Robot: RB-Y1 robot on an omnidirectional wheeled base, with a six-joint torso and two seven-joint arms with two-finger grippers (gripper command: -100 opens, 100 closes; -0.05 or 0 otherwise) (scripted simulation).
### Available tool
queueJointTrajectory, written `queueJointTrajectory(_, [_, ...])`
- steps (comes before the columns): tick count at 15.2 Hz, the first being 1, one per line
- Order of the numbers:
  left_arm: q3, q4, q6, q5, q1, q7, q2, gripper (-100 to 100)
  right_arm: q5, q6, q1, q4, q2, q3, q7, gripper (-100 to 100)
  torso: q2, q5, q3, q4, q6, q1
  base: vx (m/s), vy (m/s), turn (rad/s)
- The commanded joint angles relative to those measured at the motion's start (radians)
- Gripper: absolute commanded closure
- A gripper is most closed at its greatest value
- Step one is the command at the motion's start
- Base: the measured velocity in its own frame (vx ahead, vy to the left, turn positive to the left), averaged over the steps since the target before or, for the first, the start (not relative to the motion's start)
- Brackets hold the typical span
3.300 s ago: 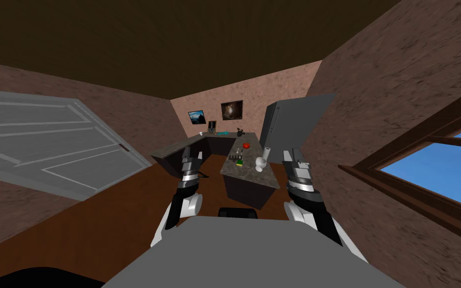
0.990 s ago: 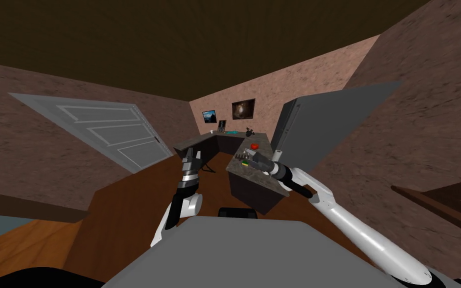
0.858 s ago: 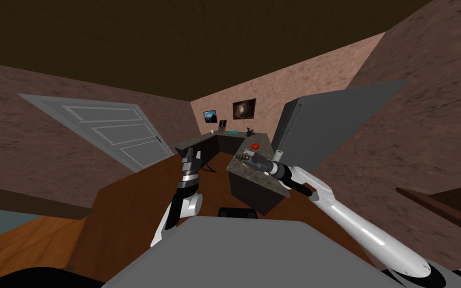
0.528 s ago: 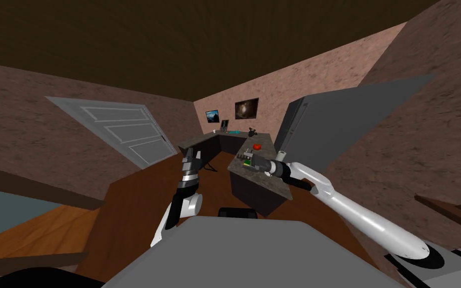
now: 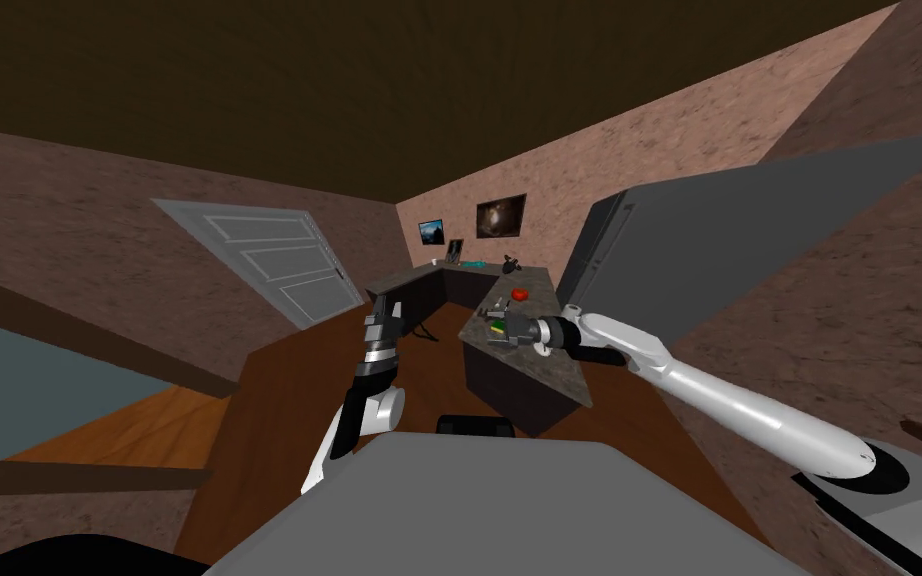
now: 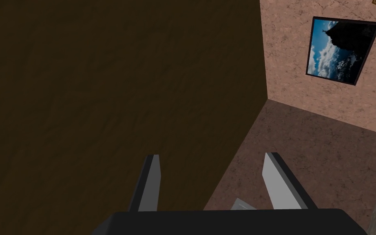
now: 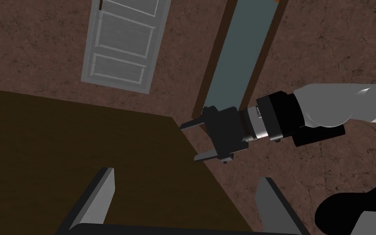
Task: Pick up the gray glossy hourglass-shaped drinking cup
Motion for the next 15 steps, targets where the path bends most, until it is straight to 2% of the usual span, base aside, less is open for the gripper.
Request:
queueJointTrajectory(1, [0.0,0.0,0.0,0.0,0.0,0.0,0.0,0,0.037,-0.005,-0.041,0.012,-0.05,0.032,-0.009,-100,0.0,0.0,0.0,0.0,0.0,0.0,-0.009,-0.01,0.16])
queueJointTrajectory(2, [0.0,0.0,0.0,0.0,0.0,0.0,0.0,0,0.037,-0.005,-0.041,0.012,-0.06,0.032,-0.009,-100,0.0,0.0,0.0,0.0,0.0,0.0,-0.008,-0.013,0.078])
queueJointTrajectory(3, [0.0,0.0,0.0,0.0,0.0,0.0,0.0,0,0.078,-0.014,-0.081,0.029,-0.09,0.075,-0.02,-100,0.0,0.0,0.0,0.0,0.0,0.0,-0.01,-0.014,0.152])
queueJointTrajectory(5, [0.0,0.0,0.0,0.0,0.0,0.0,0.0,0,0.085,-0.014,-0.093,0.029,-0.127,0.076,-0.02,-100,0.0,0.0,0.0,0.0,0.0,0.0,-0.01,-0.015,0.112])
queueJointTrajectory(6, [0.0,0.0,0.0,0.0,0.0,0.0,0.0,0,0.127,-0.023,-0.128,0.045,-0.155,0.118,-0.031,-100,0.0,0.0,0.0,0.0,0.001,0.0,-0.01,-0.012,0.146])
queueJointTrajectory(8, [0.0,0.0,0.0,0.0,0.0,0.0,0.0,0,0.134,-0.023,-0.144,0.045,-0.194,0.121,-0.031,-100,0.0,0.0,0.0,0.0,0.0,0.0,-0.01,-0.014,0.118])
queueJointTrajectory(9, [0.0,0.0,0.0,0.0,0.0,0.0,0.0,0,0.174,-0.032,-0.183,0.06,-0.221,0.162,-0.041,-100,0.0,0.0,0.0,0.0,0.001,0.0,-0.011,-0.012,0.137])
queueJointTrajectory(11, [0.0,0.0,0.0,0.0,0.0,0.0,0.0,0,0.182,-0.032,-0.194,0.06,-0.259,0.167,-0.041,-100,0.0,0.0,0.0,0.0,0.0,0.0,-0.011,-0.014,0.114])
queueJointTrajectory(12, [0.0,0.0,0.0,0.0,0.0,0.0,0.0,0,0.226,-0.041,-0.24,0.075,-0.284,0.212,-0.052,-100,0.0,0.0,0.0,0.0,0.001,0.0,-0.011,-0.009,0.153])
queueJointTrajectory(14, [0.0,0.0,0.0,0.0,0.0,0.0,0.0,0,0.23,-0.041,-0.243,0.075,-0.322,0.214,-0.052,-100,0.0,0.0,0.0,0.0,0.0,0.0,-0.012,-0.014,0.11])
queueJointTrajectory(15, [0.0,0.0,0.0,0.0,0.0,0.0,0.0,0,0.274,-0.05,-0.29,0.088,-0.348,0.258,-0.063,-100,0.0,0.0,0.0,0.0,0.001,0.0,-0.012,-0.011,0.127])
